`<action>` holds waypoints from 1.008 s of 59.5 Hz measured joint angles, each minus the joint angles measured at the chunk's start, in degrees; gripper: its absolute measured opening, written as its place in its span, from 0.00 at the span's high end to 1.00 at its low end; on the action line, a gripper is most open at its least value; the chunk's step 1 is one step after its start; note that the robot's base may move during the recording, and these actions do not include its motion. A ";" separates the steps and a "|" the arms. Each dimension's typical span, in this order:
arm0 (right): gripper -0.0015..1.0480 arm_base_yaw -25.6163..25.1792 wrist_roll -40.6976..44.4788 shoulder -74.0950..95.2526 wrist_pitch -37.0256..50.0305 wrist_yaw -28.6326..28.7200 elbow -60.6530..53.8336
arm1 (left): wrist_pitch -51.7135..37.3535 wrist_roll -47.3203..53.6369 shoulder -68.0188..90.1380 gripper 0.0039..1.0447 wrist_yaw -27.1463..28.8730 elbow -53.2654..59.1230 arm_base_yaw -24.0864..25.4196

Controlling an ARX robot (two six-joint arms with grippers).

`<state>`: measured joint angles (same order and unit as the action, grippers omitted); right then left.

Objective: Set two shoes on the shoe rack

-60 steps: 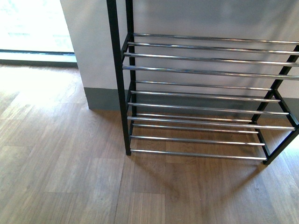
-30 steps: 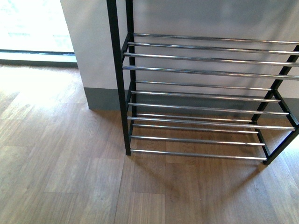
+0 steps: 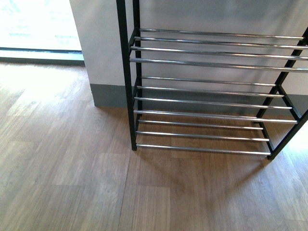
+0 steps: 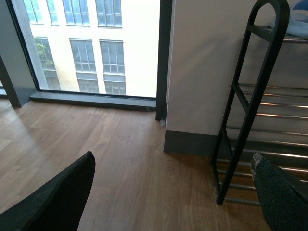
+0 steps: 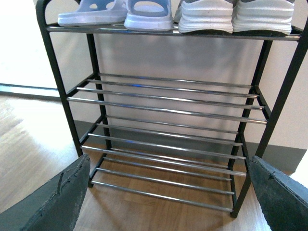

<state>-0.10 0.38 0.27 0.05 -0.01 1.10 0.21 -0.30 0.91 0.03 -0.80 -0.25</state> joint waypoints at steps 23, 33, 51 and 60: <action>0.09 0.00 0.00 0.02 0.00 0.00 0.00 | 0.00 0.00 0.00 0.09 0.00 0.00 0.00; 0.09 0.00 0.00 -0.04 0.00 0.00 0.00 | 0.00 0.00 0.00 0.09 0.00 0.00 0.00; 0.09 0.00 0.00 -0.07 0.00 0.00 0.00 | 0.00 0.00 0.00 0.09 0.00 0.00 0.00; 0.09 0.00 0.00 -0.07 0.00 0.00 0.00 | 0.00 0.00 0.00 0.09 0.00 0.00 0.00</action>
<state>-0.10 0.38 0.21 0.05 -0.01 1.10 0.21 -0.30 0.91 0.03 -0.80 -0.25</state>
